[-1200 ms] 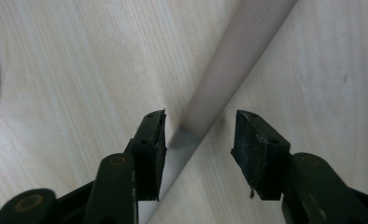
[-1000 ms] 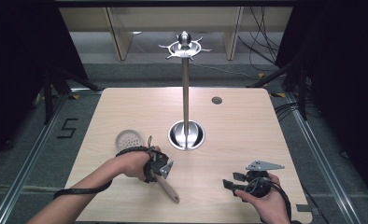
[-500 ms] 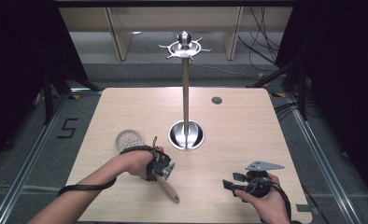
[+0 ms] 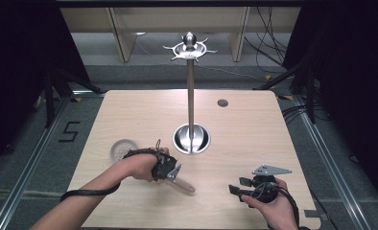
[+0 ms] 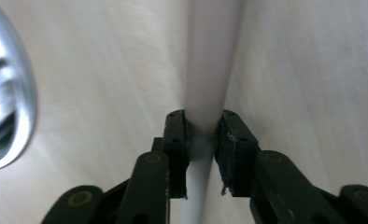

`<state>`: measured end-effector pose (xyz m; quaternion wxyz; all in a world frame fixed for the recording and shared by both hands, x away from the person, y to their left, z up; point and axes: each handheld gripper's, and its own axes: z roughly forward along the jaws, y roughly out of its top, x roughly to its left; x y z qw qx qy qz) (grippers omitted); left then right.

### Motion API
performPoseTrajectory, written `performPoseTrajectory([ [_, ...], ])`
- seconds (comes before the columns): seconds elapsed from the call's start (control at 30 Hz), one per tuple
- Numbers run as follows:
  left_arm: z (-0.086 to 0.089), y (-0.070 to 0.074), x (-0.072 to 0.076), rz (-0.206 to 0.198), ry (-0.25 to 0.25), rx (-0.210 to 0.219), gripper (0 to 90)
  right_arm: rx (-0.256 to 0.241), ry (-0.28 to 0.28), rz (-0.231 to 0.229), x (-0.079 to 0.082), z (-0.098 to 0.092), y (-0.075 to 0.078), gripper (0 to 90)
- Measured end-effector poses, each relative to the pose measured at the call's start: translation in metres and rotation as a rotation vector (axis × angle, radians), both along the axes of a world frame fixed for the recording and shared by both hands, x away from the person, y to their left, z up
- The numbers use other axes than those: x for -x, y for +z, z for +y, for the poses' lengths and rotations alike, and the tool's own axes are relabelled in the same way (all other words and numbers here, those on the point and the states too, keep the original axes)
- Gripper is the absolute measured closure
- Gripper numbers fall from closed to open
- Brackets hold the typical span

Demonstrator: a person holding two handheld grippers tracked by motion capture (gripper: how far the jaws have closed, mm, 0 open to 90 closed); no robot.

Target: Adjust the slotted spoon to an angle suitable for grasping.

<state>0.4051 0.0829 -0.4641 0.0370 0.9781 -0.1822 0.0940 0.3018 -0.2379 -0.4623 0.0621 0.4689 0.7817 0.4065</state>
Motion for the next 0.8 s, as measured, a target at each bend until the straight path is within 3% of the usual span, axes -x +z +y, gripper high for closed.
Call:
performPoseTrajectory([
  [0.23,0.015,0.019,-0.004,-0.026,0.15,0.159,74.8,0.001,0.001,-0.001,0.0,0.0,0.0,44.1],
  [0.57,0.045,0.05,-0.011,-0.056,0.34,0.338,74.8,-0.002,0.0,-0.003,0.0,0.0,0.0,44.1],
  [0.63,0.053,0.055,-0.011,-0.046,0.394,0.379,74.8,-0.001,0.001,-0.002,0.0,0.0,0.0,44.1],
  [0.8,0.07,0.064,-0.011,-0.049,0.469,0.46,74.8,0.0,0.0,-0.002,0.0,0.0,0.0,44.0],
])
